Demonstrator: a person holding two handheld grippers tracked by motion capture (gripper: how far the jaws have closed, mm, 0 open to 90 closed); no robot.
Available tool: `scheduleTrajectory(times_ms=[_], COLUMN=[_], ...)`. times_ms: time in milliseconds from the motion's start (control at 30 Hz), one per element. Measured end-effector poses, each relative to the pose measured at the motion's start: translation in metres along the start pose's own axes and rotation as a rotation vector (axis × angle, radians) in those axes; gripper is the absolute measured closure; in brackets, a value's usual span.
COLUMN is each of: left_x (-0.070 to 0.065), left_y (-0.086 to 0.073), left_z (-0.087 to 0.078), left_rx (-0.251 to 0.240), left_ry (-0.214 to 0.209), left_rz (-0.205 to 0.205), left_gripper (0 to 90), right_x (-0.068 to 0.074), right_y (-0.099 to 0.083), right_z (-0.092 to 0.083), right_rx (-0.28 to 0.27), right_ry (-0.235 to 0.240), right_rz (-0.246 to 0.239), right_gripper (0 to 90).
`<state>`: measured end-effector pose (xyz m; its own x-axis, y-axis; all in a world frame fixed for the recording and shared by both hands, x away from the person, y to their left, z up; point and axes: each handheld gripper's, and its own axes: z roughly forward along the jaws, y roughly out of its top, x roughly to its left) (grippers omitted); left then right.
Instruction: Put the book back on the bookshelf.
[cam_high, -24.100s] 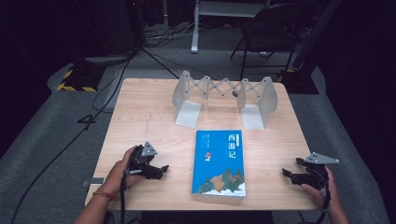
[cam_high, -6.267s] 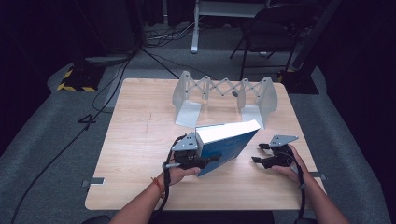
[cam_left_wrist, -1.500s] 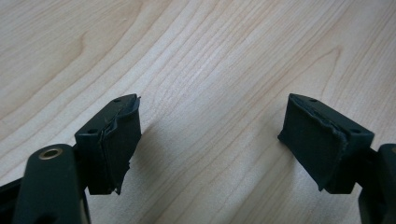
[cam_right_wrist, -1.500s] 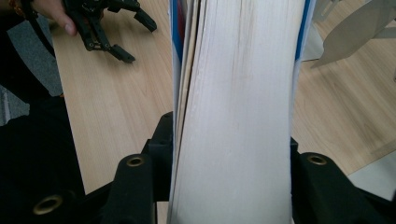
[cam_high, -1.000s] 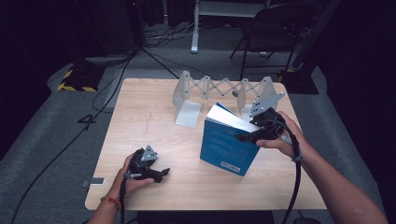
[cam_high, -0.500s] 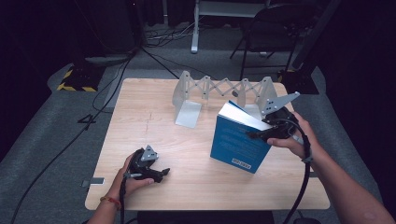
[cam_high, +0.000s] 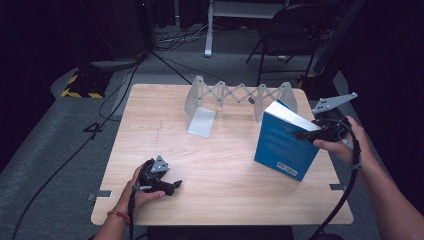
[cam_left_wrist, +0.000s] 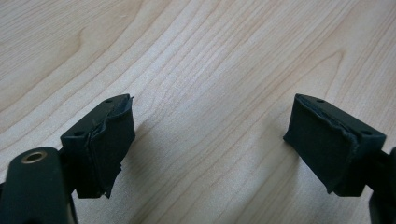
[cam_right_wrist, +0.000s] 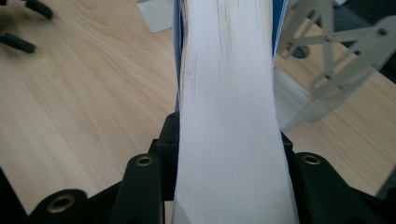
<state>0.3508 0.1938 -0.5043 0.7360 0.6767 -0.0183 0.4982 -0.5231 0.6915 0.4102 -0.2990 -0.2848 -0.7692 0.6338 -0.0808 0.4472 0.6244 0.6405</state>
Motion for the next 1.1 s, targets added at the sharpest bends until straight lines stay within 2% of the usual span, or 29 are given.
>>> scheduleTrajectory(times_ms=[100, 333, 600, 800, 1100], left_x=[0.0, 0.0, 0.0, 0.0, 0.0], left_y=[0.0, 0.001, 0.001, 0.001, 0.001], left_z=[0.0, 0.001, 0.001, 0.001, 0.001], left_rx=[0.003, 0.003, 0.004, 0.003, 0.003], left_ry=[0.0, -0.002, -0.004, -0.004, -0.005], left_rz=[0.002, 0.003, 0.004, 0.004, 0.003], left_gripper=[14.9, 14.8, 14.7, 14.7, 14.7], right_x=[-0.012, -0.031, -0.042, -0.049, -0.064], right_y=[-0.005, -0.004, 0.01, 0.03, 0.056], right_z=[-0.006, -0.01, -0.007, 0.006, 0.023], right_rx=[0.002, 0.007, -0.016, -0.033, -0.068], right_ry=[-0.053, -0.129, -0.141, -0.165, -0.216], right_rz=[0.032, 0.08, 0.12, 0.154, 0.23], right_gripper=[61.4, 61.4, 61.4, 61.4, 61.3])
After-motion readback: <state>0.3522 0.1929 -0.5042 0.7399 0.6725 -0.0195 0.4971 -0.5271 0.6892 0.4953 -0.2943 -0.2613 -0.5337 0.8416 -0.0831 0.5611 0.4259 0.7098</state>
